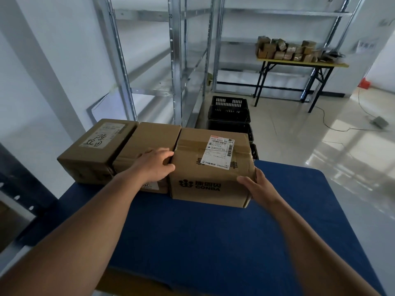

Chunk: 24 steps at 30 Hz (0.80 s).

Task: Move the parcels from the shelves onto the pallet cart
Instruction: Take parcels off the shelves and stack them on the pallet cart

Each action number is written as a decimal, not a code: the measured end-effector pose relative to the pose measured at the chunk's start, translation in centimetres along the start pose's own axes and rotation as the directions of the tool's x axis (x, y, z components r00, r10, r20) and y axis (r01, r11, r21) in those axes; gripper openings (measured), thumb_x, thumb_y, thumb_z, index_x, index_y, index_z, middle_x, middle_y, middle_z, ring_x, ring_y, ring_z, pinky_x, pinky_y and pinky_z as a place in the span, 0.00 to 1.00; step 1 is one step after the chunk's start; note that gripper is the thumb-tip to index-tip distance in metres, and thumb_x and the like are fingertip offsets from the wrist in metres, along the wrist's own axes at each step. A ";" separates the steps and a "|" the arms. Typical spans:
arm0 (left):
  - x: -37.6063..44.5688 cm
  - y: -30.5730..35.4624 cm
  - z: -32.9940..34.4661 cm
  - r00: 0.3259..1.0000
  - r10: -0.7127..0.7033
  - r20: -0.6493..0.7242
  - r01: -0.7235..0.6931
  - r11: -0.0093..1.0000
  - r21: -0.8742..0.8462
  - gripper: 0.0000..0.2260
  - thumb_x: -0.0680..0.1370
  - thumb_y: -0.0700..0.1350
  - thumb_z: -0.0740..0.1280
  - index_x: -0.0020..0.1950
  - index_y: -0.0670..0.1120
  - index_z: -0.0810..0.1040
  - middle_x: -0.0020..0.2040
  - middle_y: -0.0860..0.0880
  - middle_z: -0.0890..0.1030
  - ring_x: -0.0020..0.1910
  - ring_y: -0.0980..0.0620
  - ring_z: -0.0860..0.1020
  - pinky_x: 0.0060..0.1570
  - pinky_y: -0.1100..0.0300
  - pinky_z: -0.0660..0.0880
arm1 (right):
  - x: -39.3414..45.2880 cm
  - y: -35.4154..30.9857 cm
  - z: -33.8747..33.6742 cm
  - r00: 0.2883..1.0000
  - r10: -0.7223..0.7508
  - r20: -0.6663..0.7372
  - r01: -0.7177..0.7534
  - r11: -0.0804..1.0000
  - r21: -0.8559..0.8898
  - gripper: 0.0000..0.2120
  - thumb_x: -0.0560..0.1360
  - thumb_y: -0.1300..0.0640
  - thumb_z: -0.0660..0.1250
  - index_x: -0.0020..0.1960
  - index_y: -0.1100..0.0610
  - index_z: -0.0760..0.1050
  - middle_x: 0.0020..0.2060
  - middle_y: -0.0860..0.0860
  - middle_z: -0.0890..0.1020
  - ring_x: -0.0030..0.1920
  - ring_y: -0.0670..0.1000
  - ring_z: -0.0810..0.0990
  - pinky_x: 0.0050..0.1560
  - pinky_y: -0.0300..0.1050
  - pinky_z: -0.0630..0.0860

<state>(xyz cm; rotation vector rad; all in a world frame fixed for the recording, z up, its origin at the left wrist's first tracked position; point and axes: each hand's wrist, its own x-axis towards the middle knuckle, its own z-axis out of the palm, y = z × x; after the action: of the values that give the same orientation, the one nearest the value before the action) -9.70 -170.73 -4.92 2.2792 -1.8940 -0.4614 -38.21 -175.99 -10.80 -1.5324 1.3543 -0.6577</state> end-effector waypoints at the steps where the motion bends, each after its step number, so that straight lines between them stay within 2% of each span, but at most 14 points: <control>1: -0.1 0.1 -0.1 1.000 -0.008 -0.006 0.008 1.000 -0.024 0.25 0.78 0.53 0.60 0.75 0.53 0.58 0.76 0.51 0.59 0.73 0.48 0.58 0.70 0.47 0.57 | 0.1 -0.1 -0.2 1.000 0.009 0.013 -0.009 1.000 -0.018 0.28 0.75 0.47 0.66 0.70 0.54 0.61 0.58 0.50 0.75 0.57 0.52 0.75 0.61 0.55 0.73; 5: -0.9 0.6 -0.2 0.999 -0.026 -0.045 0.021 0.994 -0.104 0.27 0.78 0.52 0.60 0.76 0.55 0.55 0.75 0.48 0.61 0.72 0.47 0.61 0.70 0.48 0.59 | 0.3 -0.9 -0.9 0.999 0.020 0.036 -0.016 0.993 -0.115 0.25 0.74 0.46 0.67 0.65 0.54 0.65 0.58 0.52 0.75 0.56 0.52 0.75 0.58 0.52 0.73; 7: -1.5 1.1 -0.2 0.992 -0.020 -0.125 0.004 0.992 -0.130 0.27 0.79 0.52 0.61 0.75 0.55 0.56 0.75 0.48 0.62 0.72 0.47 0.61 0.69 0.49 0.60 | 0.3 -1.6 -1.1 0.999 -0.014 -0.048 0.004 0.979 -0.205 0.26 0.73 0.45 0.68 0.66 0.54 0.64 0.61 0.55 0.72 0.56 0.53 0.72 0.55 0.51 0.73; 10: -2.6 2.0 -0.2 0.966 -0.004 -0.258 -0.030 0.992 -0.125 0.26 0.79 0.53 0.60 0.75 0.54 0.57 0.74 0.49 0.63 0.71 0.47 0.62 0.67 0.49 0.61 | -0.1 -3.5 -1.0 0.972 -0.170 -0.161 0.110 0.939 -0.325 0.28 0.70 0.42 0.66 0.67 0.49 0.65 0.63 0.53 0.71 0.61 0.55 0.70 0.54 0.51 0.72; 12: -3.5 2.5 -0.1 0.944 0.010 -0.329 -0.048 0.993 -0.106 0.26 0.79 0.53 0.61 0.75 0.52 0.58 0.73 0.48 0.65 0.71 0.48 0.63 0.67 0.50 0.62 | -0.5 -5.0 -0.2 0.948 -0.281 -0.146 0.201 0.889 -0.411 0.28 0.70 0.42 0.65 0.68 0.48 0.66 0.64 0.52 0.71 0.63 0.55 0.69 0.55 0.51 0.73; 15: -5.6 2.9 0.4 0.907 -0.033 -0.421 -0.026 0.991 -0.133 0.25 0.79 0.53 0.60 0.74 0.51 0.60 0.73 0.49 0.64 0.71 0.49 0.62 0.68 0.50 0.60 | -1.9 -6.7 1.7 0.895 -0.421 -0.145 0.293 0.801 -0.521 0.28 0.74 0.45 0.64 0.71 0.50 0.64 0.64 0.52 0.68 0.64 0.53 0.65 0.57 0.47 0.68; 19: -9.7 2.8 2.2 0.816 -0.154 -0.558 0.053 0.980 -0.193 0.22 0.79 0.52 0.60 0.72 0.51 0.65 0.73 0.50 0.64 0.72 0.50 0.60 0.68 0.51 0.56 | -4.7 -7.5 5.5 0.819 -0.567 -0.092 0.447 0.730 -0.517 0.18 0.76 0.52 0.63 0.65 0.54 0.72 0.63 0.52 0.72 0.62 0.52 0.67 0.58 0.46 0.66; 21: -12.2 2.4 3.3 0.774 -0.221 -0.593 0.094 0.967 -0.237 0.21 0.79 0.52 0.60 0.71 0.50 0.66 0.72 0.50 0.66 0.71 0.50 0.61 0.67 0.52 0.57 | -6.3 -7.3 7.7 0.774 -0.629 -0.069 0.520 0.695 -0.497 0.14 0.75 0.56 0.64 0.59 0.57 0.77 0.58 0.54 0.76 0.58 0.54 0.71 0.55 0.47 0.69; 24: -15.8 1.5 4.8 0.749 -0.307 -0.587 0.174 0.946 -0.274 0.20 0.79 0.52 0.60 0.70 0.50 0.67 0.72 0.50 0.67 0.71 0.50 0.62 0.68 0.51 0.58 | -8.9 -6.4 10.7 0.718 -0.696 -0.023 0.609 0.643 -0.464 0.09 0.74 0.58 0.65 0.52 0.58 0.80 0.49 0.54 0.80 0.52 0.55 0.75 0.50 0.47 0.71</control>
<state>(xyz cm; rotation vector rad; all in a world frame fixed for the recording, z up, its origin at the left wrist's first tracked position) -15.17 -155.22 -6.71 2.1692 -1.1727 0.0895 -28.23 -164.73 -7.63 -2.4330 1.0930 -1.0329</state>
